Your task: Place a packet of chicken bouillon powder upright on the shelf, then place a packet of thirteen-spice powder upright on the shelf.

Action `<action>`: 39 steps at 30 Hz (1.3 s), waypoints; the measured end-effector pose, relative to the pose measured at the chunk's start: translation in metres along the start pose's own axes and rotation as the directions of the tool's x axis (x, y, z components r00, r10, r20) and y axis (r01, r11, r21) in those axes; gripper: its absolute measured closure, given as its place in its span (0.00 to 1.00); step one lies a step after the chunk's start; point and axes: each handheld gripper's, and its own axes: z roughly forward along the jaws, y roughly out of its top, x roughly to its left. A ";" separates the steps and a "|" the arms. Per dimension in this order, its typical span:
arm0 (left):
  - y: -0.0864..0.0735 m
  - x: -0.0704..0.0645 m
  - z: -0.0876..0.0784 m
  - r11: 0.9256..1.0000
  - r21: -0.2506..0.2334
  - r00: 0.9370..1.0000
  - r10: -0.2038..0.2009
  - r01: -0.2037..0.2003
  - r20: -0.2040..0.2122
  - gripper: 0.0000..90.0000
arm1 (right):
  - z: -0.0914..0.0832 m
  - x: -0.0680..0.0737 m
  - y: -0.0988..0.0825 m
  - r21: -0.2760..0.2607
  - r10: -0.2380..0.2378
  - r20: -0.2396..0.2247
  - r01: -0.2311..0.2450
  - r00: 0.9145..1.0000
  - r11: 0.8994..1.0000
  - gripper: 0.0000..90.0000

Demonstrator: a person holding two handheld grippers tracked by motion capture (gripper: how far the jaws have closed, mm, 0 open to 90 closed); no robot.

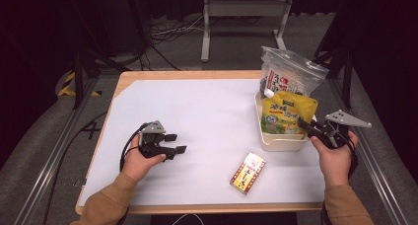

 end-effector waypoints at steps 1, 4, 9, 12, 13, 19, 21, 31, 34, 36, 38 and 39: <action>0.000 0.000 0.000 1.000 -0.001 1.000 0.004 -0.004 0.000 0.37 | -0.002 0.000 0.000 -0.019 0.006 -0.014 -0.006 1.000 1.000 0.70; 0.001 -0.003 0.002 1.000 0.004 1.000 0.011 -0.011 0.007 0.35 | -0.007 0.001 0.003 -0.024 -0.017 -0.005 0.017 1.000 1.000 0.60; 0.007 -0.013 0.002 0.999 0.005 0.999 0.033 -0.033 0.019 0.32 | -0.018 0.002 0.008 -0.046 -0.023 0.002 0.023 1.000 0.999 0.56; 0.012 -0.021 0.003 0.999 0.013 0.998 0.050 -0.051 0.034 0.31 | -0.029 0.005 0.012 -0.045 -0.029 0.026 0.030 0.999 0.999 0.55; 0.015 -0.025 0.003 0.998 0.017 0.997 0.058 -0.059 0.041 0.31 | -0.031 0.006 0.012 -0.040 -0.033 0.032 0.034 0.999 0.999 0.55; 0.025 -0.041 0.006 0.995 0.046 0.995 0.081 -0.084 0.065 0.30 | -0.046 0.016 0.013 0.014 -0.069 0.041 0.069 0.997 0.998 0.50; 0.028 -0.046 0.008 0.994 0.061 0.994 0.083 -0.088 0.077 0.29 | -0.048 0.019 0.013 0.033 -0.078 0.025 0.077 0.997 0.996 0.49; 0.046 -0.068 0.022 0.988 0.109 0.987 0.096 -0.110 0.132 0.27 | -0.060 0.023 0.007 0.053 -0.078 0.009 0.077 0.997 0.996 0.49; 0.050 -0.074 0.030 0.987 0.111 0.983 0.097 -0.115 0.155 0.25 | -0.065 0.023 0.006 0.048 -0.072 0.010 0.071 0.997 0.996 0.48; 0.053 -0.079 0.034 0.987 0.116 0.982 0.088 -0.107 0.165 0.24 | -0.067 0.024 0.006 0.046 -0.069 0.003 0.069 0.998 0.997 0.48; 0.055 -0.082 0.036 0.987 0.119 0.982 0.087 -0.108 0.171 0.23 | -0.068 0.024 0.006 0.045 -0.068 -0.001 0.068 0.998 0.997 0.48; 0.057 -0.085 0.038 0.987 0.121 0.981 0.087 -0.110 0.175 0.23 | -0.069 0.024 0.006 0.042 -0.070 -0.004 0.070 0.998 0.997 0.47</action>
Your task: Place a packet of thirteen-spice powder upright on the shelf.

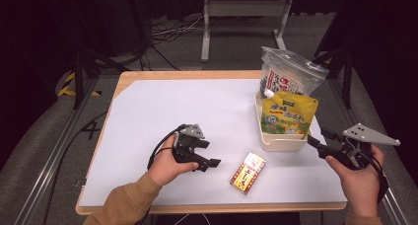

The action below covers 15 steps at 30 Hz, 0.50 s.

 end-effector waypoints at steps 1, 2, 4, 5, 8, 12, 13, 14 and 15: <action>0.002 -0.002 0.002 1.000 0.001 1.000 0.004 -0.004 0.003 0.23 | 0.000 0.000 0.000 0.000 0.000 0.000 0.000 1.000 1.000 0.47; 0.004 -0.006 0.004 1.000 0.003 1.000 0.004 -0.004 0.007 0.22 | 0.000 0.000 0.000 -0.007 0.003 -0.008 -0.003 1.000 1.000 0.46; 0.007 -0.011 0.007 1.000 0.007 1.000 0.011 -0.012 0.009 0.21 | 0.002 0.001 0.000 -0.011 0.013 -0.027 -0.014 1.000 1.000 0.46; 0.008 -0.014 0.009 1.000 0.012 1.000 0.012 -0.012 0.011 0.21 | 0.002 0.001 0.000 -0.012 0.013 -0.029 -0.014 0.999 1.000 0.44; 0.011 -0.019 0.016 1.000 0.016 1.000 0.012 -0.012 0.007 0.19 | 0.006 0.003 0.001 -0.001 0.019 -0.035 -0.019 0.999 1.000 0.41; 0.015 -0.027 0.026 1.000 0.025 1.000 0.010 -0.010 0.018 0.18 | 0.008 0.007 0.003 0.008 0.018 -0.039 -0.017 0.999 1.000 0.39; 0.016 -0.029 0.028 1.000 0.027 1.000 0.014 -0.014 0.021 0.18 | 0.008 0.007 0.004 0.006 0.012 -0.036 -0.012 0.999 1.000 0.38; 0.017 -0.031 0.030 0.999 0.028 1.000 0.014 -0.015 0.024 0.18 | 0.008 0.008 0.005 0.005 0.012 -0.036 -0.012 0.999 1.000 0.38; 0.018 -0.033 0.034 0.999 0.032 0.999 0.015 -0.016 0.030 0.18 | 0.008 0.009 0.005 0.005 0.010 -0.034 -0.010 0.999 1.000 0.37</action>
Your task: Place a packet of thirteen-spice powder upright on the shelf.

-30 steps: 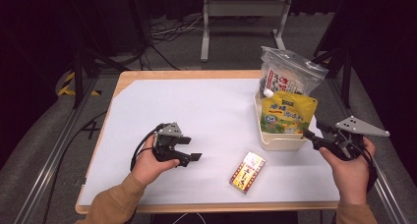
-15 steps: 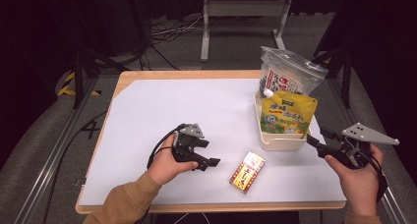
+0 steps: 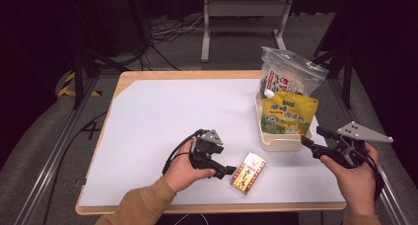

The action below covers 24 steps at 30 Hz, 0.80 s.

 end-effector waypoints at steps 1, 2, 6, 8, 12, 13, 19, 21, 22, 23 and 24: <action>0.001 -0.002 0.003 1.000 0.003 1.000 0.002 -0.002 0.001 0.18 | 0.000 0.001 0.001 -0.002 -0.004 0.002 0.004 1.000 1.000 0.37; 0.002 -0.004 0.005 1.000 0.004 1.000 0.003 -0.003 0.004 0.17 | -0.001 0.001 0.001 0.001 -0.004 0.002 0.004 1.000 1.000 0.36; 0.005 -0.010 0.019 1.000 0.006 1.000 0.016 -0.016 0.003 0.15 | -0.002 0.003 0.002 0.009 0.005 0.003 -0.005 1.000 1.000 0.35; 0.006 -0.011 0.025 1.000 0.011 1.000 0.017 -0.017 0.006 0.15 | -0.003 0.004 0.002 0.018 0.002 0.008 -0.002 1.000 1.000 0.34; 0.009 -0.013 0.034 1.000 0.011 1.000 0.008 -0.008 0.013 0.13 | -0.003 0.003 0.002 0.019 0.001 0.013 -0.001 1.000 1.000 0.33; 0.009 -0.013 0.036 1.000 0.015 1.000 0.008 -0.008 0.012 0.13 | -0.003 0.003 0.002 0.020 0.003 0.014 -0.003 1.000 1.000 0.33; 0.009 -0.015 0.047 1.000 0.025 1.000 0.001 -0.002 0.011 0.10 | -0.003 0.002 0.001 0.026 0.009 0.019 -0.009 1.000 1.000 0.32; 0.008 -0.015 0.050 1.000 0.030 1.000 0.001 -0.001 0.007 0.09 | -0.003 0.002 0.000 0.030 0.007 0.022 -0.008 1.000 1.000 0.31; 0.008 -0.016 0.051 0.999 0.034 1.000 -0.006 0.006 0.007 0.09 | -0.003 0.001 0.000 0.033 0.006 0.023 -0.006 1.000 0.999 0.31; 0.008 -0.015 0.053 0.999 0.037 1.000 -0.004 0.004 0.007 0.08 | -0.002 0.001 0.000 0.033 0.007 0.026 -0.008 1.000 0.999 0.30; 0.008 -0.015 0.054 0.999 0.039 1.000 -0.006 0.006 0.008 0.08 | -0.003 0.001 -0.001 0.033 0.009 0.028 -0.010 1.000 0.999 0.30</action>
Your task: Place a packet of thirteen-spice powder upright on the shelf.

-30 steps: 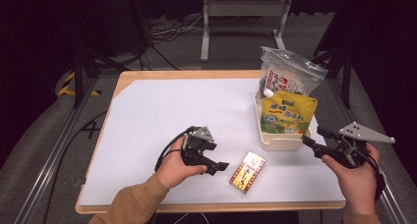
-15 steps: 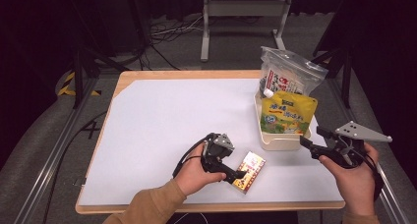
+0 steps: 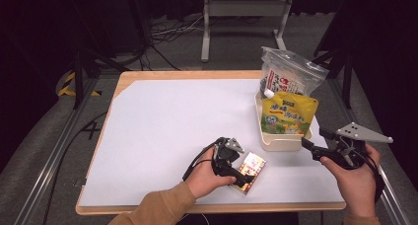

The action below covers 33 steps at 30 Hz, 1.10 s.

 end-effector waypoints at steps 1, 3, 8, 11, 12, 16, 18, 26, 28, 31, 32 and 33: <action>0.000 0.000 0.002 1.000 0.002 1.000 -0.003 0.003 0.004 0.08 | 0.000 0.000 -0.001 0.002 0.002 0.001 -0.002 1.000 1.000 0.30; 0.000 -0.001 0.005 1.000 0.010 1.000 0.001 -0.001 0.004 0.07 | -0.001 -0.001 -0.002 0.009 0.009 0.002 -0.009 1.000 1.000 0.30; 0.000 -0.002 0.013 0.999 0.030 1.000 0.016 -0.016 0.000 0.07 | -0.003 -0.002 -0.004 0.014 0.013 0.011 -0.013 1.000 1.000 0.29; 0.000 -0.005 0.018 0.999 0.044 1.000 0.022 -0.022 0.001 0.07 | -0.003 -0.002 -0.005 0.017 0.016 0.013 -0.016 1.000 1.000 0.29; -0.001 -0.006 0.020 0.999 0.048 1.000 0.023 -0.023 0.000 0.07 | -0.003 -0.003 -0.005 0.018 0.016 0.013 -0.016 1.000 1.000 0.29; -0.002 -0.008 0.025 0.998 0.064 0.999 0.031 -0.030 -0.019 0.06 | -0.003 -0.004 -0.007 0.022 0.013 0.013 -0.013 1.000 1.000 0.29; -0.003 -0.009 0.027 0.997 0.075 0.999 0.029 -0.026 -0.036 0.06 | -0.003 -0.004 -0.007 0.023 0.012 0.013 -0.012 1.000 1.000 0.29; -0.006 -0.012 0.034 0.995 0.096 0.998 0.038 -0.032 -0.055 0.05 | 0.000 -0.001 -0.007 0.036 0.011 0.004 -0.011 1.000 0.999 0.29; -0.005 -0.012 0.034 0.993 0.106 0.995 0.063 -0.055 -0.073 0.06 | 0.001 -0.001 -0.007 0.036 0.007 0.001 -0.007 1.000 0.999 0.29; -0.006 -0.013 0.034 0.993 0.105 0.994 0.065 -0.055 -0.086 0.09 | 0.002 -0.001 -0.008 0.042 0.010 -0.001 -0.010 1.000 0.999 0.29; -0.006 -0.013 0.034 0.993 0.105 0.994 0.066 -0.056 -0.091 0.10 | 0.003 -0.001 -0.008 0.044 0.009 -0.002 -0.009 1.000 0.999 0.29; -0.006 -0.013 0.034 0.993 0.104 0.993 0.070 -0.060 -0.091 0.10 | 0.003 0.000 -0.008 0.044 0.009 -0.003 -0.009 1.000 0.999 0.29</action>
